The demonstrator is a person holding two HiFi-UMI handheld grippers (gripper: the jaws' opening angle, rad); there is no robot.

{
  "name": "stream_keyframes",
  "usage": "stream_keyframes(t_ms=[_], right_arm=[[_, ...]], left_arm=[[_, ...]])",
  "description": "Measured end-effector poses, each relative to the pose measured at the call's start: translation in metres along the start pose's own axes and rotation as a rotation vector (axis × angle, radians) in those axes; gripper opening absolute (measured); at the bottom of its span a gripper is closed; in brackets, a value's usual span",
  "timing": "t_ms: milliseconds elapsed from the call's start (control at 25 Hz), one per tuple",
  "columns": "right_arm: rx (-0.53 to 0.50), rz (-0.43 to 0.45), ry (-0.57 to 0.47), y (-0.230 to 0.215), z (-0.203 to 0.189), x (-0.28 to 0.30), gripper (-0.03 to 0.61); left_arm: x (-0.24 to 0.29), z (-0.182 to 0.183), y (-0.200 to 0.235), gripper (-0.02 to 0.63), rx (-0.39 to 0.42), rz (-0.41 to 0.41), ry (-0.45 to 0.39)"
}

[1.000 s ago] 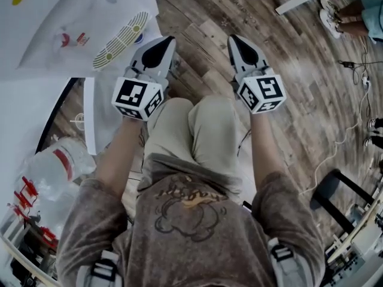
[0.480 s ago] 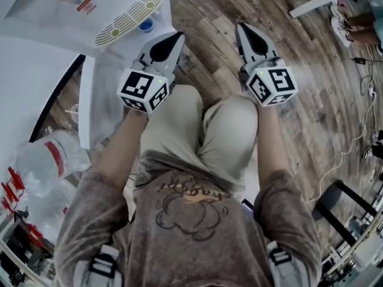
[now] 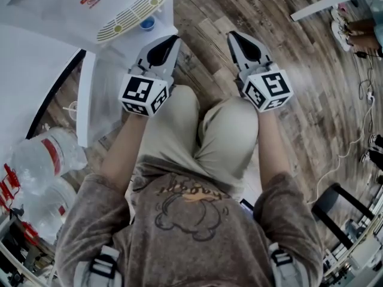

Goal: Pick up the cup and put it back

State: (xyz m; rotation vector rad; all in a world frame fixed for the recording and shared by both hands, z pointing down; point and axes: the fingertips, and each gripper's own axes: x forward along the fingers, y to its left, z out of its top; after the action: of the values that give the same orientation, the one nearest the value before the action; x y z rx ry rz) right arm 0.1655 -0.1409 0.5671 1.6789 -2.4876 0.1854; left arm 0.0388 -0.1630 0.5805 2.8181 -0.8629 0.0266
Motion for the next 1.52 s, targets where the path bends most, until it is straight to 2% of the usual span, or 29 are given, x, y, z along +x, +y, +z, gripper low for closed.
stream_keyframes(t_ms=[200,440,520,720,840,960,1120,1320,1520], right_arm=[[0.019,0.004,0.009,-0.001,-0.006,0.002,0.002],[0.048,0.009,0.015,-0.004,-0.011,0.005,0.002],[0.067,0.007,0.013,-0.005,-0.012,0.006,0.002],[0.089,0.015,0.014,-0.004,-0.014,0.009,0.002],[0.095,0.021,0.021,-0.002,-0.015,0.009,0.002],[0.093,0.031,0.023,0.002,-0.015,0.007,0.002],[0.105,0.026,0.006,0.005,-0.011,-0.002,0.002],[0.111,0.018,0.009,0.001,-0.010,-0.014,0.002],[0.138,-0.008,0.012,-0.005,-0.011,-0.026,0.002]], left_arm=[[-0.004,-0.007,0.003,0.117,-0.012,0.012,0.005],[-0.011,-0.016,0.019,0.209,-0.032,0.047,0.006],[-0.013,-0.019,0.025,0.266,-0.043,0.056,-0.001],[-0.014,-0.039,0.049,0.359,-0.047,0.122,0.015],[-0.010,-0.048,0.074,0.376,-0.081,0.173,0.006],[0.000,-0.059,0.093,0.376,-0.060,0.208,0.006],[0.010,-0.089,0.116,0.376,-0.048,0.255,0.035],[0.022,-0.128,0.156,0.383,-0.048,0.355,0.039],[0.034,-0.172,0.190,0.388,-0.059,0.419,0.102]])
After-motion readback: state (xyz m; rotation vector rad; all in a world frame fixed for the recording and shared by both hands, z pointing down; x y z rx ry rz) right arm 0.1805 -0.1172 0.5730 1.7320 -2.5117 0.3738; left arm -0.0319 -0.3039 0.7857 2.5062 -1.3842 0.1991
